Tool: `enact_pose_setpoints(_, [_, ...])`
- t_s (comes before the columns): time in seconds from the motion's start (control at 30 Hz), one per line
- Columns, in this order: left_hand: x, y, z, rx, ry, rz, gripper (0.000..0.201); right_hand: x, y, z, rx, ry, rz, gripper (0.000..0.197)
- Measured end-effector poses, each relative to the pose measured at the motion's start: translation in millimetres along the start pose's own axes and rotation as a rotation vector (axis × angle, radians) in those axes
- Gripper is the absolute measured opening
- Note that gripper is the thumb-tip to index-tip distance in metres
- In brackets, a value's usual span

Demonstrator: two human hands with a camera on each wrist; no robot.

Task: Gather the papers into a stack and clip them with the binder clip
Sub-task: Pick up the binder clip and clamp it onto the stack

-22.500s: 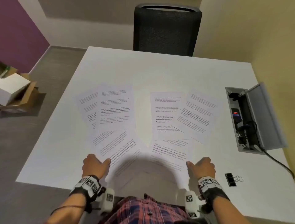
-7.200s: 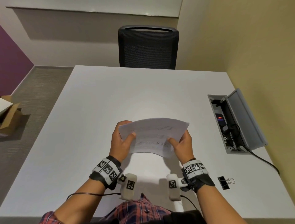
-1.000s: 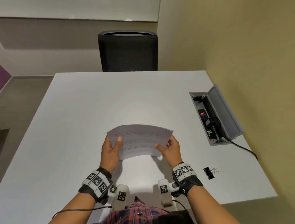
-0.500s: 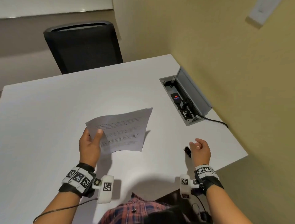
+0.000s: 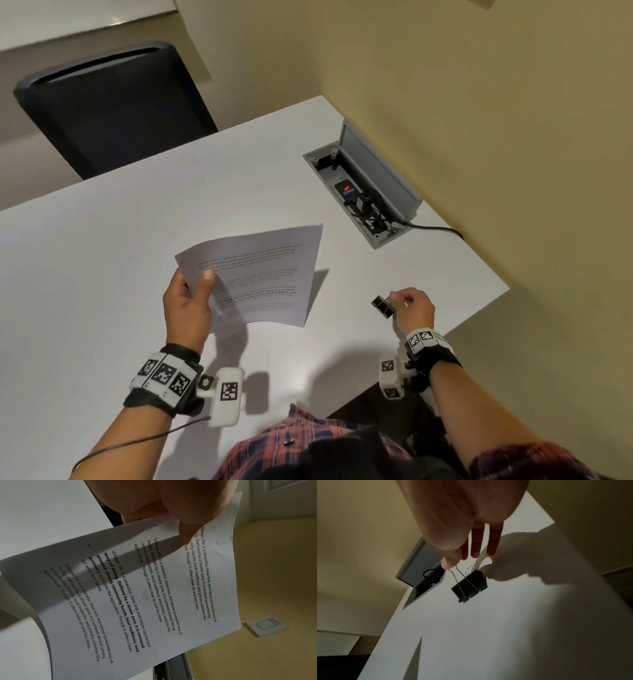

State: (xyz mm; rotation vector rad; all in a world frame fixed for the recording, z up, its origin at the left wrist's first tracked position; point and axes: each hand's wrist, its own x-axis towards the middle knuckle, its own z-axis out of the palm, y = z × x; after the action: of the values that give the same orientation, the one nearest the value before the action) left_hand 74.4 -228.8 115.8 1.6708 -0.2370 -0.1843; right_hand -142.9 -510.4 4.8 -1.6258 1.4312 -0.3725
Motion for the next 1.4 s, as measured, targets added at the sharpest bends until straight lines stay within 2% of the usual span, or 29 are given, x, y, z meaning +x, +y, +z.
enact_pose_setpoints(0.17, [0, 0, -2, 0.008, 0.013, 0.004, 0.021, -9, -1, -4, 0.087, -0.079, 0.004, 0.004])
enact_pose_setpoints(0.27, [-1, 0, -4, 0.004, 0.009, 0.004, 0.022, -19, -11, -4, 0.172, -0.177, -0.001, 0.004])
enact_pose_setpoints(0.43, [-5, -4, -7, -0.002, 0.022, -0.022, 0.015, -36, -42, -5, 0.217, -0.339, -0.205, 0.009])
enact_pose_setpoints(0.57, [-9, -7, -12, -0.009, 0.035, -0.027, 0.02, -41, -76, -3, 0.303, -0.372, -0.285, 0.006])
enact_pose_setpoints(0.83, [-19, -5, -21, -0.041, 0.055, -0.036, 0.015, -76, -156, -1, 0.382, -0.535, -0.71, 0.038])
enact_pose_setpoints(0.97, [-24, -5, -27, -0.039, 0.071, -0.024, 0.018, -100, -195, 7, 0.436, -0.639, -0.808, 0.041])
enact_pose_setpoints(1.1, [-31, -3, -32, -0.023, 0.063, -0.02, 0.015, -127, -231, 22, 0.4, -0.721, -0.995, 0.052])
enact_pose_setpoints(1.3, [-42, 3, -42, 0.016, 0.047, 0.033, 0.013, -156, -266, 47, 0.148, -0.756, -1.405, 0.046])
enact_pose_setpoints(1.4, [-46, 5, -47, 0.025, 0.062, 0.031, 0.016, -163, -272, 56, 0.088, -0.777, -1.512, 0.043])
